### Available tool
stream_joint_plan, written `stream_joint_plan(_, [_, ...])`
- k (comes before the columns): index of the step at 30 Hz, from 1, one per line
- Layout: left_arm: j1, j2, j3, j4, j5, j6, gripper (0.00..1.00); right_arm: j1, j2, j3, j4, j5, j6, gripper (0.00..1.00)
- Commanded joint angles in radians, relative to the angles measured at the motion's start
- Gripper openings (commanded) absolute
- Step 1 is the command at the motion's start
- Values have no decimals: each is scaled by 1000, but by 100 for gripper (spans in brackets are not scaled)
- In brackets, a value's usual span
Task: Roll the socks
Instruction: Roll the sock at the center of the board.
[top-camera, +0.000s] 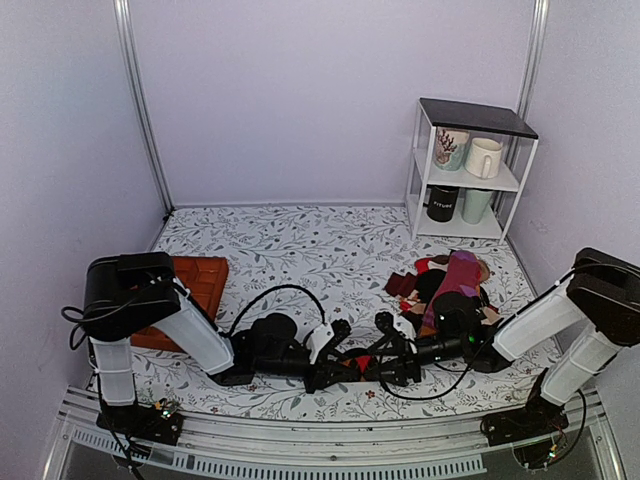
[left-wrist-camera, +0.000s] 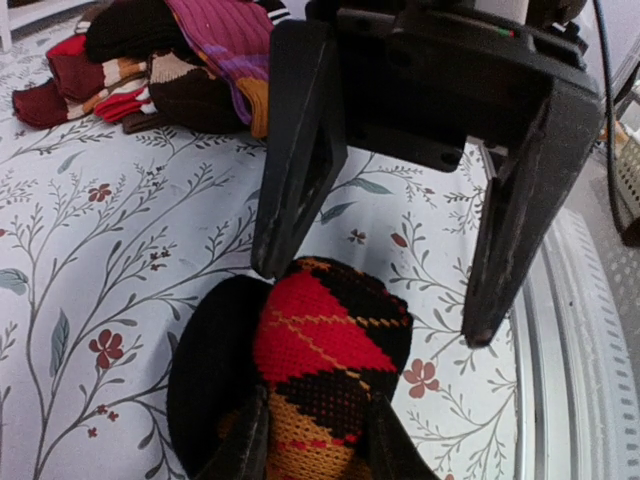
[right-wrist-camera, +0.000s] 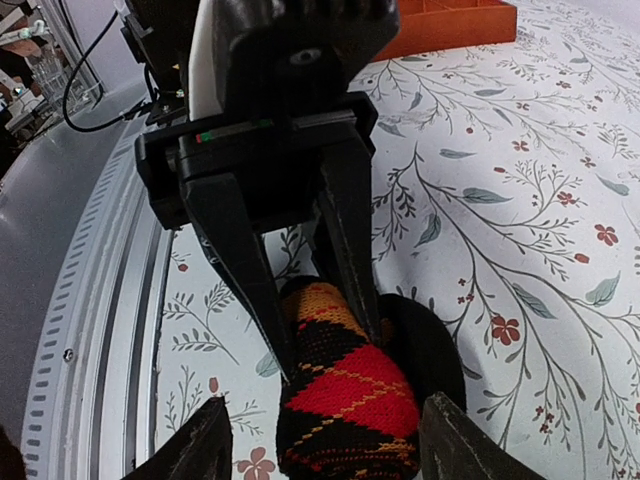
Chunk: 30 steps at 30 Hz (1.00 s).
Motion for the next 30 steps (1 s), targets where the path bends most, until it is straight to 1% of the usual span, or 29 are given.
stream_joint_plan(1, [-14, 141, -74, -489, 47, -36, 0, 20, 53, 25, 26, 25, -11, 65])
stream_joint_plan(5, [-13, 144, -73, -483, 49, -35, 0, 34, 77, 18, 38, 36, 4, 64])
stream_joint_plan(11, [-13, 151, -73, -478, 57, -32, 0, 43, 102, 10, 41, 52, 43, 55])
stream_joint_plan(15, [-13, 154, -74, -478, 58, -31, 0, 47, 135, 21, 20, 68, 76, 43])
stream_joint_plan(18, [-12, 156, -71, -479, 60, -29, 0, 50, 157, 20, 5, 81, 92, 37])
stream_joint_plan(19, [-12, 156, -68, -479, 60, -29, 0, 51, 164, 21, 1, 81, 118, 33])
stream_joint_plan(21, [-11, 158, -62, -483, 59, -23, 0, 52, 183, 32, -23, 79, 149, 21])
stream_joint_plan(22, [-12, 154, -59, -486, 47, -22, 0, 51, 196, 46, -49, 83, 166, 16])
stream_joint_plan(24, [-12, 137, -55, -485, 12, -17, 6, 51, 221, 73, -106, 88, 201, 11])
stream_joint_plan(28, [-11, 55, -38, -502, -112, 35, 8, 49, 252, 107, -206, 79, 284, 9])
stream_joint_plan(29, [-10, 33, -30, -504, -137, 56, 13, 48, 262, 116, -235, 74, 300, 9])
stream_joint_plan(30, [-10, 12, -22, -504, -167, 75, 21, 44, 273, 130, -266, 70, 324, 9])
